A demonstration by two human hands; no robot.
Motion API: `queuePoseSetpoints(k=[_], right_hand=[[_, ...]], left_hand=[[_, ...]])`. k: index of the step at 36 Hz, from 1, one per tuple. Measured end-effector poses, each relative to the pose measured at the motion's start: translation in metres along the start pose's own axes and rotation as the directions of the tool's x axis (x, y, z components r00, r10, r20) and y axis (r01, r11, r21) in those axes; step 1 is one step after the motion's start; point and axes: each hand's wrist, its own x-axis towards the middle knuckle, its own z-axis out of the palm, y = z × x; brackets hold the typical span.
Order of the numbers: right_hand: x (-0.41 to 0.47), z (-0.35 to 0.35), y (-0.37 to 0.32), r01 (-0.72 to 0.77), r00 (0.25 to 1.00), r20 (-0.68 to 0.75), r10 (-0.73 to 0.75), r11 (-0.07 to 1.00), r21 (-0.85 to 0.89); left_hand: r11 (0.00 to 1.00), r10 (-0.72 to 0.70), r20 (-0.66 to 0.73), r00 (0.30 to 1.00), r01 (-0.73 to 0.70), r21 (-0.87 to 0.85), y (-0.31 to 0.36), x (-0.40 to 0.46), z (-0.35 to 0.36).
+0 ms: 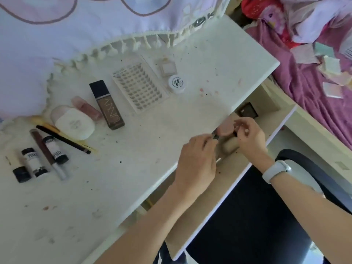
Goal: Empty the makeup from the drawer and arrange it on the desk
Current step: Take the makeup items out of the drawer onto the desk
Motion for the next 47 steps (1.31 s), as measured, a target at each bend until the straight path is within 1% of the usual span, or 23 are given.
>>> queuePoseSetpoints(k=[2,3,4,6,8,10,12,14,17,20,24,27,30,35,40,42,44,47], right_hand=[[-0.002,-0.01,0.021,-0.01,0.995,0.098,0.025,0.989,-0.147],[-0.002,-0.014,0.03,0.013,0.985,0.17,0.029,0.97,-0.242],[-0.001,-0.016,0.037,0.054,0.968,0.25,0.034,0.94,-0.336],[0.002,-0.017,0.047,0.154,0.922,0.386,0.044,0.87,-0.467],[0.007,-0.013,0.055,0.227,0.88,0.471,0.063,0.815,-0.534],[0.014,-0.007,0.061,0.302,0.843,0.533,0.074,0.754,-0.583],[0.021,0.001,0.066,0.375,0.806,0.588,0.073,0.704,-0.602],[0.025,0.007,0.071,0.415,0.775,0.624,0.098,0.666,-0.619],[0.027,0.014,0.081,0.467,0.749,0.648,0.141,0.581,-0.667],[0.028,0.019,0.082,0.529,0.751,0.654,0.091,0.51,-0.678],[0.029,0.024,0.082,0.583,0.738,0.67,0.086,0.42,-0.696],[0.029,0.024,0.082,0.603,0.731,0.679,0.068,0.402,-0.689],[0.031,0.026,0.08,0.629,0.709,0.702,0.076,0.384,-0.676],[0.028,0.025,0.076,0.706,0.665,0.746,0.016,0.31,-0.636],[0.02,0.022,0.07,0.732,0.645,0.763,-0.039,0.317,-0.603],[0.016,0.018,0.068,0.724,0.656,0.751,-0.073,0.342,-0.599],[0.011,0.014,0.064,0.706,0.676,0.728,-0.114,0.38,-0.597],[0.004,0.009,0.06,0.681,0.708,0.686,-0.167,0.417,-0.601]], left_hand=[[0.998,0.032,0.082,0.996,-0.027,-0.053,0.008,-0.019,0.025],[0.998,0.024,0.131,0.991,-0.015,-0.069,0.008,-0.028,0.038],[0.997,-0.009,0.186,0.982,0.024,-0.078,0.006,-0.035,0.049],[0.986,-0.131,0.294,0.947,0.155,-0.06,-0.005,-0.044,0.07],[0.96,-0.258,0.377,0.889,0.28,-0.004,-0.021,-0.048,0.09],[0.938,-0.335,0.452,0.826,0.339,0.075,-0.036,-0.05,0.105],[0.925,-0.368,0.5,0.784,0.361,0.115,-0.045,-0.052,0.115],[0.915,-0.387,0.526,0.757,0.384,0.122,-0.05,-0.055,0.126],[0.883,-0.446,0.539,0.715,0.45,0.133,-0.05,-0.057,0.137],[0.858,-0.495,0.529,0.689,0.485,0.171,-0.049,-0.054,0.143],[0.841,-0.508,0.538,0.673,0.523,0.139,-0.049,-0.046,0.144],[0.832,-0.51,0.556,0.657,0.541,0.123,-0.05,-0.043,0.145],[0.822,-0.518,0.563,0.644,0.557,0.119,-0.05,-0.044,0.145],[0.81,-0.527,0.577,0.624,0.575,0.117,-0.052,-0.045,0.142],[0.821,-0.497,0.598,0.629,0.564,0.09,-0.053,-0.05,0.138],[0.83,-0.47,0.627,0.621,0.553,0.074,-0.054,-0.051,0.135],[0.831,-0.456,0.653,0.605,0.552,0.069,-0.056,-0.051,0.131],[0.803,-0.471,0.689,0.552,0.591,0.075,-0.057,-0.053,0.126]])
